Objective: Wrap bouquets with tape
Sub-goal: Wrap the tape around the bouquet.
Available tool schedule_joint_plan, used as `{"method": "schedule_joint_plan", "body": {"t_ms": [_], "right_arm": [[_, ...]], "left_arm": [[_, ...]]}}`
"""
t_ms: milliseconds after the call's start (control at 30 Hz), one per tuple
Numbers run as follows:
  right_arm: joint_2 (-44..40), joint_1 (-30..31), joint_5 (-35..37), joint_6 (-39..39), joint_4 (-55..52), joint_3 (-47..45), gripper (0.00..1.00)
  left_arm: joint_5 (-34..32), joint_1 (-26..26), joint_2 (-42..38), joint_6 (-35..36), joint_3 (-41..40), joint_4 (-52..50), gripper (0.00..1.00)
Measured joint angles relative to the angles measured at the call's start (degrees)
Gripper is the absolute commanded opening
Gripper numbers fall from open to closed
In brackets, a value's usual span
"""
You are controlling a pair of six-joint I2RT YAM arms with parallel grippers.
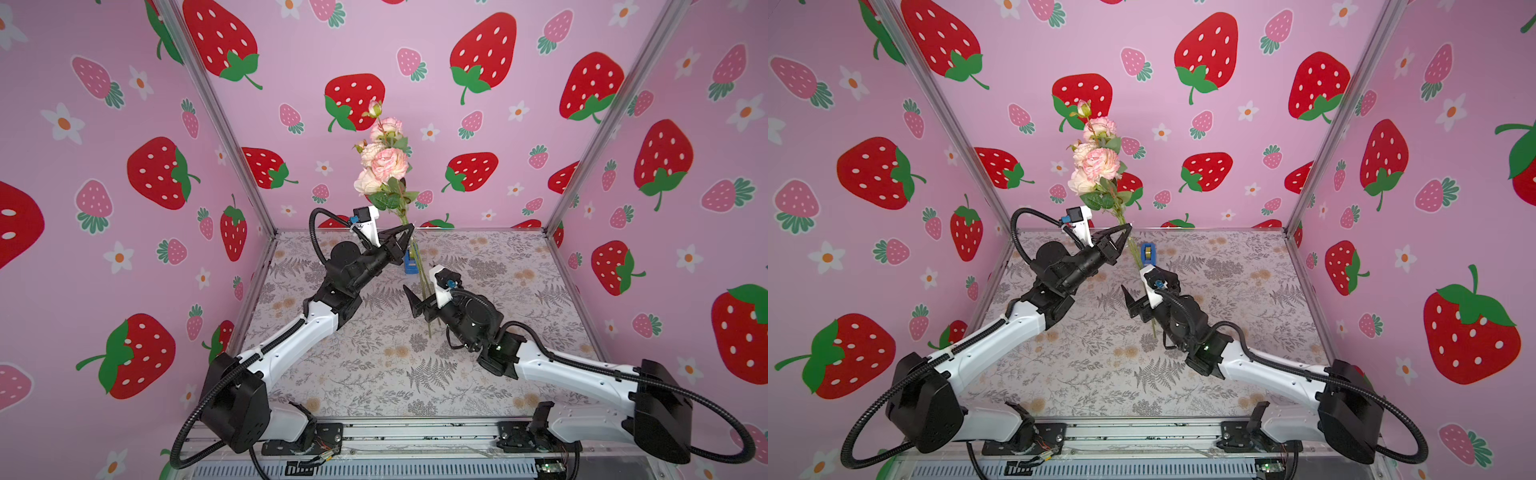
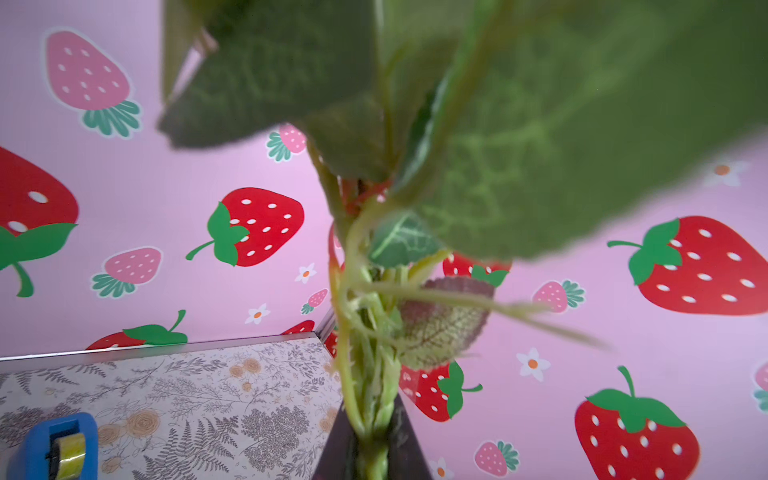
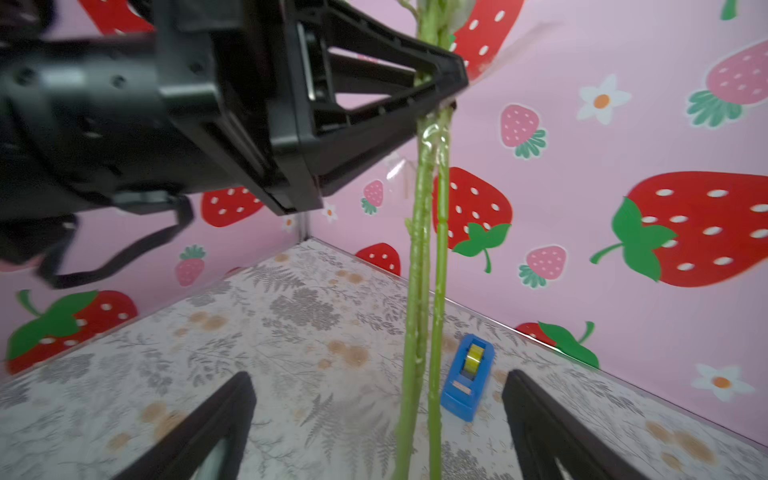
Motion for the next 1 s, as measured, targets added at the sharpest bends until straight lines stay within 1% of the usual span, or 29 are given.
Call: {"method": "schedule_joint_plan", "body": {"t_ms": [133,167,233,333,367,433,500,533,567,600,667,700,800,1000], "right_arm": [[-0.68,-4.44,-11.82,5.42,0.96,-1.27,0.95],[-0.33,-5.75,-14.62,7.02,1.38,-1.73,0.92],[0.63,-7.63,-18.91,9.64,2.19,-2.4,0.85],[2.82,-9.53,-24.7,12.59,4.5,-3.13,0.68],[3.39,-9.7,-26.53,13.25,5.29,-3.3,0.6],[4.35,-9.73,-30.23,14.49,7.21,-3.61,0.39],[4.81,-9.66,-33.07,15.28,9.11,-3.69,0.11],[4.85,-9.66,-33.92,15.76,9.62,-3.69,0.0],[4.85,-9.6,-34.42,15.63,10.08,-3.69,0.0],[4.85,-9.51,-34.4,15.41,10.1,-3.69,0.0],[4.85,-9.27,-33.51,14.8,9.9,-3.69,0.0],[4.85,-9.03,-32.63,14.21,9.64,-3.69,0.0],[4.85,-7.96,-28.96,12.0,8.94,-3.69,0.0],[4.85,-4.68,-19.63,6.78,8.2,-3.69,0.0]], "left_arm": [[8.98,-0.02,-0.83,1.81,0.57,0.52,0.0],[10.73,-0.11,-1.2,2.1,0.74,0.68,0.0],[13.75,-0.2,-1.97,2.64,1.03,1.16,0.0],[16.44,-0.17,-3.08,2.84,1.11,2.51,0.0],[17.0,-0.2,-3.37,2.86,1.09,2.93,0.0],[17.51,-0.2,-3.78,2.97,1.09,3.45,0.0],[17.84,-0.2,-4.04,3.08,1.09,3.63,0.0],[17.86,-0.2,-4.13,3.1,1.09,3.63,0.0],[17.73,-0.2,-4.2,3.19,1.09,3.61,0.0],[17.59,-0.2,-4.28,3.3,1.09,3.52,0.03],[17.11,-0.24,-4.48,3.72,1.05,2.95,0.2],[16.63,-0.24,-4.63,4.22,1.01,2.47,0.25],[14.91,-0.74,-5.38,5.6,0.61,1.25,0.34],[11.26,-1.46,-6.25,6.73,0.13,-1.16,0.34]]}}
